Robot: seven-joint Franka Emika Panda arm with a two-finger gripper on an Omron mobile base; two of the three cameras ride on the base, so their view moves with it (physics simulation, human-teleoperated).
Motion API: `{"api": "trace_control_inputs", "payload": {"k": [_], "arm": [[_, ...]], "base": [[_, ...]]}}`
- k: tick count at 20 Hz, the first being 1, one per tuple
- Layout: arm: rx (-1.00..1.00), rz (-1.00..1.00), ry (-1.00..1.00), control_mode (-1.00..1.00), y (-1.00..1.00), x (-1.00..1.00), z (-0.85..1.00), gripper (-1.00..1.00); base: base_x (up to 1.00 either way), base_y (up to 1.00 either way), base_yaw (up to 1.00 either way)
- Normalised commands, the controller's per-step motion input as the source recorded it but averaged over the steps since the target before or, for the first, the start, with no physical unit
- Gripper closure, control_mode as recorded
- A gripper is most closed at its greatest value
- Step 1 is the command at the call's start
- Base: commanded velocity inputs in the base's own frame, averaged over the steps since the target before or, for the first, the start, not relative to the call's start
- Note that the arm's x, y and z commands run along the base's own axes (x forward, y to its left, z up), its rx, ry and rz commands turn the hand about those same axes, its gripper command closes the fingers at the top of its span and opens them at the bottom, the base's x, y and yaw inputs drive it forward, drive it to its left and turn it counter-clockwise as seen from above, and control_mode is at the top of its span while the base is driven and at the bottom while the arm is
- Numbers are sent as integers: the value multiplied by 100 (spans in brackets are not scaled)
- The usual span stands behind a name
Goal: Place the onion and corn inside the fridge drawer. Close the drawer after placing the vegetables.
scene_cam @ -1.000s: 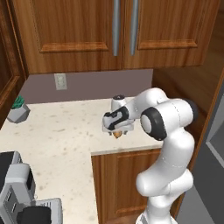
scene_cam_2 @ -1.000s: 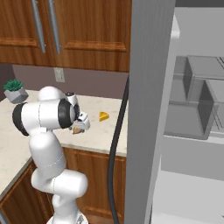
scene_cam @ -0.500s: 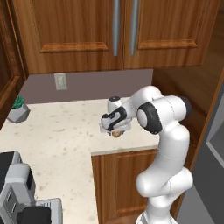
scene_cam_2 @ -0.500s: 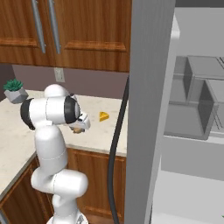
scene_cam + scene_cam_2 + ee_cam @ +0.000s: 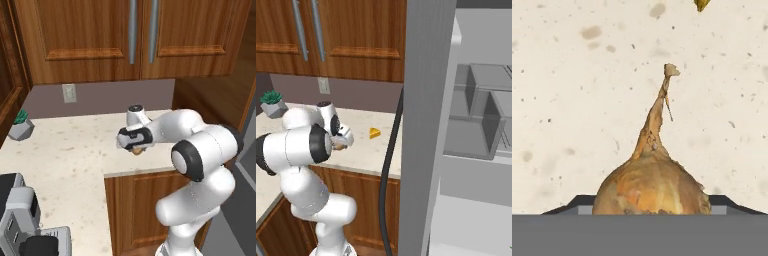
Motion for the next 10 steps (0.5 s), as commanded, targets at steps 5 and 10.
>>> {"api": "trace_control_inputs", "payload": {"k": [5,10], "arm": [[9,0,-7,-100,-4,-100,94,100],[3,0,-10,-100,-22,-100,76,100]], "base": [[0,0,0],[0,0,0]]}}
